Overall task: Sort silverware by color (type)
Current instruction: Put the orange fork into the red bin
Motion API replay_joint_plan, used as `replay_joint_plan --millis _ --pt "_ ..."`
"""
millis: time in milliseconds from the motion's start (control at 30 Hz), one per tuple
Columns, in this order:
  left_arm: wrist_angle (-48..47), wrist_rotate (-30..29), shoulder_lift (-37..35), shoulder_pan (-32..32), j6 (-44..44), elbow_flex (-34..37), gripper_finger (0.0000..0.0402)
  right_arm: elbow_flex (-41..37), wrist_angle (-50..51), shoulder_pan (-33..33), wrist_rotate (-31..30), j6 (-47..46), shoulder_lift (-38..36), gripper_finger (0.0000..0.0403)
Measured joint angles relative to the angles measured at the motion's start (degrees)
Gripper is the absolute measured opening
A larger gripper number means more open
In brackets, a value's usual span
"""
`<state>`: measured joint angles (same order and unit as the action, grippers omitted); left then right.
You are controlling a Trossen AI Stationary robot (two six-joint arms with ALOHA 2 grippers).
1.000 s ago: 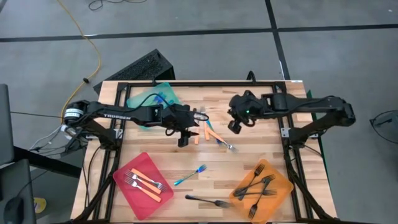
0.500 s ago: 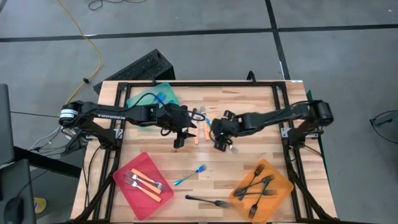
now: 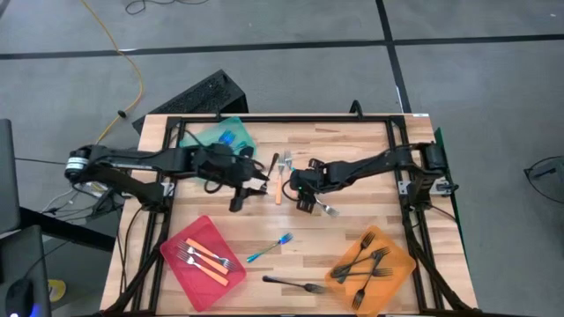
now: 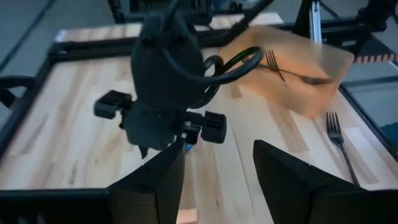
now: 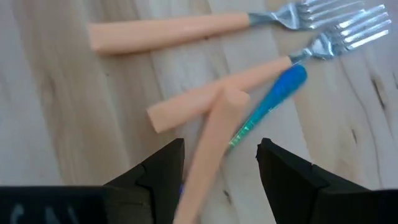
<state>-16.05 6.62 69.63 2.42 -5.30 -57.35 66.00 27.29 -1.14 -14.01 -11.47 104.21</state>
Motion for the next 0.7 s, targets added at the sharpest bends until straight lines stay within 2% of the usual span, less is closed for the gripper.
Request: replay_joint_plan --millis 133,300,367,700 --pt "4.44 -1.60 -6.04 -0.06 0.87 5.76 0.0176 -2.15 -1.66 -0.94 3.24 -0.03 0.60 0.0222" --pt "14.80 -4.00 -12.66 0.00 2.80 13.73 0.0176 -4.54 -4.91 -1.01 3.70 -0.89 0.45 0.0221" --pt "16.17 -4.80 -14.94 0.00 3.43 16.21 0.0176 -4.58 -5.09 -1.25 3.82 -0.94 0.37 0.0216" --pt "19.66 -7.96 -18.41 -0.02 7.35 19.68 0.0176 -4.50 -4.67 -2.01 3.78 -0.68 0.23 0.0136"
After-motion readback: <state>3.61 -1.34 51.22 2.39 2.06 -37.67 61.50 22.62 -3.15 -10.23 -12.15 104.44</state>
